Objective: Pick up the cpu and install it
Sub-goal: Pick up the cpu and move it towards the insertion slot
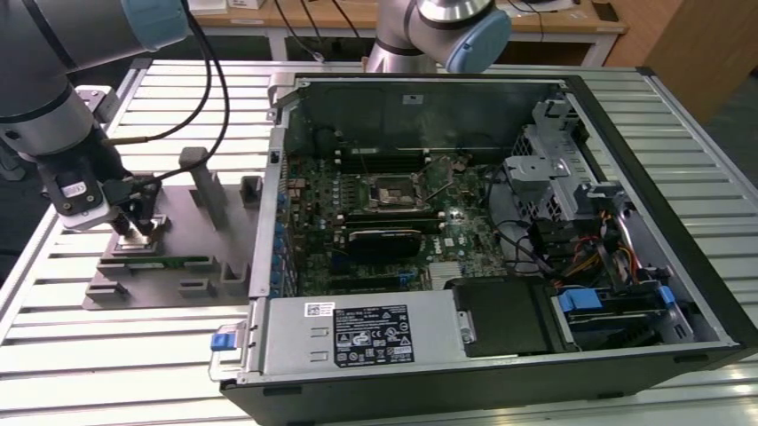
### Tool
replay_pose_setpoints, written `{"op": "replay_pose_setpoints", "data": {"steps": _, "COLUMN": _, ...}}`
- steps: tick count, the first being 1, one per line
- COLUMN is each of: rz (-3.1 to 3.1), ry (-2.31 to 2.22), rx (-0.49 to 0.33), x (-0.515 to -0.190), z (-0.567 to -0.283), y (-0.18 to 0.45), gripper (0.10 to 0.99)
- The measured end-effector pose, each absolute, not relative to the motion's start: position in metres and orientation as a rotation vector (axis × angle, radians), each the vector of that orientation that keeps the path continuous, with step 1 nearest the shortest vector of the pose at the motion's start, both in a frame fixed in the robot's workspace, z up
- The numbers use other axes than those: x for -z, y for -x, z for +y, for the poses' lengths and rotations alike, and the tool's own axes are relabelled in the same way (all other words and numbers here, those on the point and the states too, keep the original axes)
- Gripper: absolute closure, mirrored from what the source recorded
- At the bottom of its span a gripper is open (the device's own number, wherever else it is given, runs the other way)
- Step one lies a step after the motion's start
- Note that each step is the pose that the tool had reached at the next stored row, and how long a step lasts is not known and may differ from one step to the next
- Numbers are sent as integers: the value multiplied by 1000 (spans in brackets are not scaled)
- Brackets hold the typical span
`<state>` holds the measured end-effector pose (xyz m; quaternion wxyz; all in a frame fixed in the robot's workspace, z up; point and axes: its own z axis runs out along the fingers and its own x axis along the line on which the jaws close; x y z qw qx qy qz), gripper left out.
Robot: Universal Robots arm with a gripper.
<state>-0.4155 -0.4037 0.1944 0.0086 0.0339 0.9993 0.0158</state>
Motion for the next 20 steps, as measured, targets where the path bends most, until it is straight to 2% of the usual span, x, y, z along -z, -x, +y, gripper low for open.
{"op": "replay_pose_setpoints", "data": {"steps": 1, "rz": 3122, "ry": -106, "rx": -49, "x": -194, "z": -404, "y": 415, "gripper": 675}}
{"op": "replay_pose_setpoints", "data": {"steps": 2, "rz": 3122, "ry": -106, "rx": -49, "x": -194, "z": -404, "y": 416, "gripper": 675}}
{"op": "replay_pose_setpoints", "data": {"steps": 3, "rz": 3122, "ry": -106, "rx": -49, "x": -194, "z": -404, "y": 416, "gripper": 620}}
{"op": "replay_pose_setpoints", "data": {"steps": 4, "rz": 3122, "ry": -106, "rx": -49, "x": -194, "z": -404, "y": 415, "gripper": 620}}
{"op": "replay_pose_setpoints", "data": {"steps": 6, "rz": 3122, "ry": -106, "rx": -49, "x": -194, "z": -404, "y": 416, "gripper": 502}}
{"op": "replay_pose_setpoints", "data": {"steps": 7, "rz": 3122, "ry": -106, "rx": -49, "x": -194, "z": -404, "y": 416, "gripper": 502}}
{"op": "replay_pose_setpoints", "data": {"steps": 9, "rz": 3122, "ry": -106, "rx": -49, "x": -194, "z": -404, "y": 416, "gripper": 380}}
{"op": "replay_pose_setpoints", "data": {"steps": 20, "rz": 3124, "ry": -69, "rx": -49, "x": -189, "z": -404, "y": 414, "gripper": 380}}
